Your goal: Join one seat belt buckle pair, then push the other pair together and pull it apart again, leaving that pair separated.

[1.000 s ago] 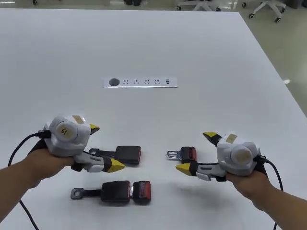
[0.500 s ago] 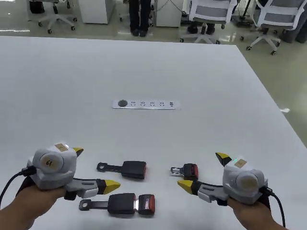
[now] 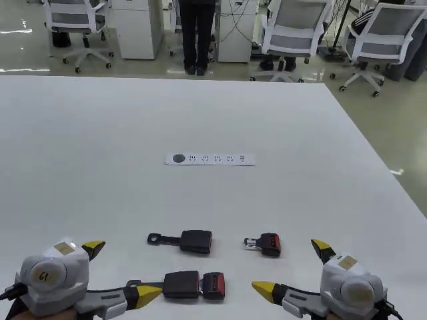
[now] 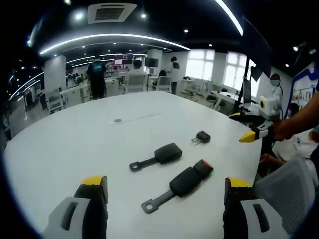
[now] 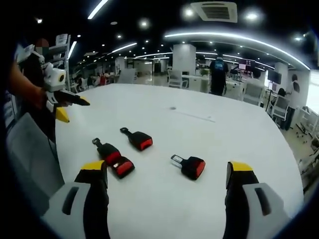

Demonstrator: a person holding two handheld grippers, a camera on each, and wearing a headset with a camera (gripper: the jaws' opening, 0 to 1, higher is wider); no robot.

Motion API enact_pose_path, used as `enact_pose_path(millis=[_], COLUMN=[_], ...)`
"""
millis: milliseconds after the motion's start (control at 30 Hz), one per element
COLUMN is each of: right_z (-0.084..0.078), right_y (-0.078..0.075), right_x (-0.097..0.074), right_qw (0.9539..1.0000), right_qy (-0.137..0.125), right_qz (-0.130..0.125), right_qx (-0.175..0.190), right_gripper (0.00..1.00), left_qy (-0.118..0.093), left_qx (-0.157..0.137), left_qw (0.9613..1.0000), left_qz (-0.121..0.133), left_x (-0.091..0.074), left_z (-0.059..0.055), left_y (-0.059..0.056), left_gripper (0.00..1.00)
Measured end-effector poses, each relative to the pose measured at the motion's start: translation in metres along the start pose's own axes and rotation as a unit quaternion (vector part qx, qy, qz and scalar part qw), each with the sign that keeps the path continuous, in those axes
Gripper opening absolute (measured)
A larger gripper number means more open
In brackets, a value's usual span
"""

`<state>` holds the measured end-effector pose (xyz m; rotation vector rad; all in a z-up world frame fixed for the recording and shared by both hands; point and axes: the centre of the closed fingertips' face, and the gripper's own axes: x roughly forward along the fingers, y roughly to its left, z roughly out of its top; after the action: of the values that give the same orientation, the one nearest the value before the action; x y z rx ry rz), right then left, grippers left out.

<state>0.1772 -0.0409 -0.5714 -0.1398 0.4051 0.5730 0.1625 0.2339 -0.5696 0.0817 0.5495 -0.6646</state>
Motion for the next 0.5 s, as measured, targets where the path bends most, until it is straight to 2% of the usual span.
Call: enact_pose_path(millis=[67, 167, 333, 500], right_z=[-0.003, -0.005, -0.007, -0.013], right_y=[0.002, 0.006, 0.014, 0.023], right_x=[-0.004, -0.011, -0.02, -0.029], right_qw=[1.0, 1.0, 0.9999, 0.9999], right_qy=[0.003, 0.0, -0.006, -0.005], right_qz=[0.0, -0.003, -0.008, -0.01], right_qx=[-0.006, 0.0, 0.006, 0.008], right_gripper=[1.0, 1.0, 1.0, 1.0], left_qy=[0.001, 0.005, -0.01, -0.013], left_qx=[0.006, 0.014, 0.005, -0.003], left_qw=[1.0, 0.9998, 0.9998, 0.9999], left_qz=[-0.007, -0.014, -0.013, -0.008], left_x=[-0.005, -0.013, -0.027, -0.036], left_z=[-0.003, -0.008, -0.01, -0.012], left_y=[-0.009, -0.008, -0.008, -0.009], left_gripper=[1.0, 1.0, 1.0, 1.0])
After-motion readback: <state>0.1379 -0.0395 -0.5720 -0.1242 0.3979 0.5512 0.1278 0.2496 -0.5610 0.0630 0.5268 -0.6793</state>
